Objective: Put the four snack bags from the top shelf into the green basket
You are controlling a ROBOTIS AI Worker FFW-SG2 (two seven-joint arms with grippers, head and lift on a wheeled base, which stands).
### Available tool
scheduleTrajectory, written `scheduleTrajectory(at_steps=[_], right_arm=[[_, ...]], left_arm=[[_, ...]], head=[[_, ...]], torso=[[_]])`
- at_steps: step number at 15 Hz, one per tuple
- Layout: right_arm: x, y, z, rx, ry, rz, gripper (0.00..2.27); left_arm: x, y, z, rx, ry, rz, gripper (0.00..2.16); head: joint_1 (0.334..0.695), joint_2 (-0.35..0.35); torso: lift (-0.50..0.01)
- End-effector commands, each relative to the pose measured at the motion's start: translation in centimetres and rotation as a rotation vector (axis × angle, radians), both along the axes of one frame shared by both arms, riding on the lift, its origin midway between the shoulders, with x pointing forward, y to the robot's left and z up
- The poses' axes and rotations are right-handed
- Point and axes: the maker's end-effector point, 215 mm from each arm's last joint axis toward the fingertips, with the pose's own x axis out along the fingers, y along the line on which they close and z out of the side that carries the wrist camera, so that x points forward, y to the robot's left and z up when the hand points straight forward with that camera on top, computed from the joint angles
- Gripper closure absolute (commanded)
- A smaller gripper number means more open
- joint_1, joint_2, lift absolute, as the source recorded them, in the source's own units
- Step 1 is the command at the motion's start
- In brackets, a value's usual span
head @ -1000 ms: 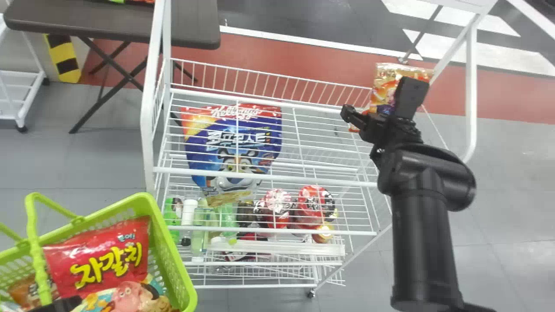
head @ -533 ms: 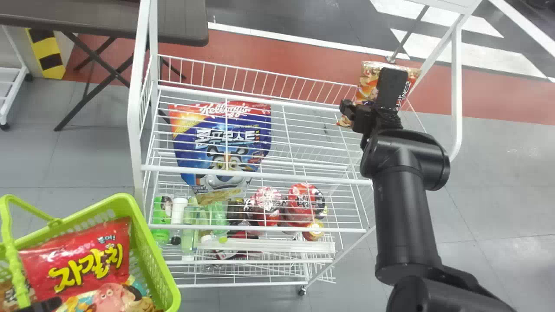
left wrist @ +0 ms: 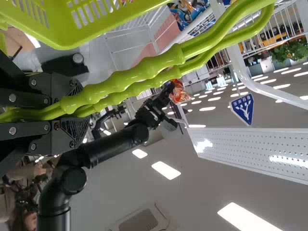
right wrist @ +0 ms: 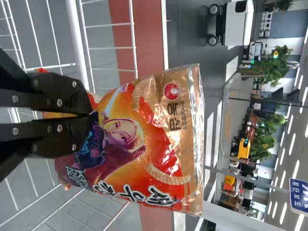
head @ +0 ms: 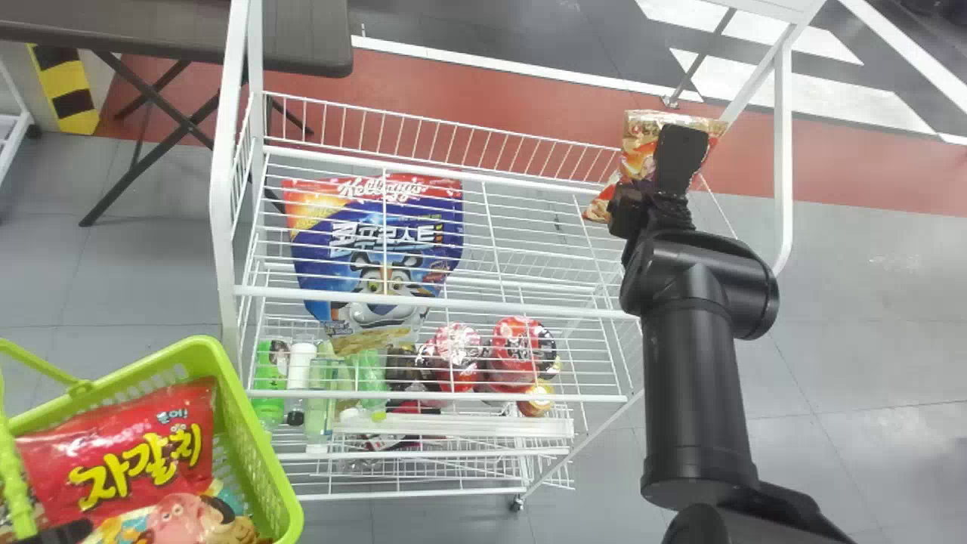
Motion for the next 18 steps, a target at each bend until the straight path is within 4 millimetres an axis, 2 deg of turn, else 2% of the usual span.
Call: scheduleTrajectory(at_steps=[1, 3, 4, 5, 8, 10, 12, 13, 14, 15, 16, 18], right_arm=[[-1.3, 0.1, 0.0, 0.026, -0.013, -0.001, 2.25], [-2.5, 1.1, 1.1, 0.053, -0.037, 0.018, 2.25], [-3.3, 1.9, 2.5, 0.069, -0.065, 0.035, 2.25], [-3.9, 3.1, 3.3, 0.086, -0.074, 0.058, 2.25], [-6.3, 8.3, 6.7, 0.129, -0.1, 0.159, 2.25], [-8.2, 13.6, 8.1, 0.167, -0.085, 0.257, 2.25], [-10.9, 21.0, 8.6, 0.212, -0.041, 0.395, 2.25], [-12.4, 24.2, 7.9, 0.235, -0.004, 0.459, 2.25], [-14.0, 27.6, 8.1, 0.256, 0.023, 0.527, 2.25], [-15.7, 30.8, 7.8, 0.279, 0.061, 0.591, 2.25], [-17.2, 33.0, 7.3, 0.303, 0.094, 0.64, 2.25], [-21.4, 39.1, 5.8, 0.386, 0.213, 0.786, 2.25]], left_arm=[[0.0, 0.0, 0.2, -0.006, -0.005, -0.004, 2.15], [0.2, -0.1, 0.3, -0.007, -0.01, -0.005, 2.15], [0.2, -0.1, 0.3, -0.006, -0.011, -0.006, 2.15], [0.3, -0.2, 0.3, -0.006, -0.012, -0.008, 2.15], [0.8, -0.2, 0.4, -0.003, -0.019, -0.008, 2.15], [1.0, -0.3, 0.4, -0.005, -0.02, -0.009, 2.15], [1.3, -0.4, 0.3, -0.01, -0.018, -0.007, 2.15], [1.4, -0.3, 0.3, -0.011, -0.018, -0.006, 2.15], [1.5, -0.3, 0.3, -0.012, -0.019, -0.004, 2.15], [1.6, -0.2, 0.2, -0.013, -0.017, -0.003, 2.15], [1.7, -0.2, 0.2, -0.014, -0.018, 0.0, 2.15], [2.0, -0.2, 0.2, -0.019, -0.018, 0.001, 2.15]], head=[[0.695, -0.347], [0.695, -0.35], [0.695, -0.35], [0.695, -0.348], [0.695, -0.32], [0.695, -0.287], [0.695, -0.237], [0.695, -0.204], [0.695, -0.166], [0.695, -0.087], [0.695, -0.054], [0.695, 0.023]], torso=[[0.0], [0.0], [0.0], [0.0], [0.0], [0.0], [0.0], [0.0], [0.0], [0.0], [0.0], [0.0]])
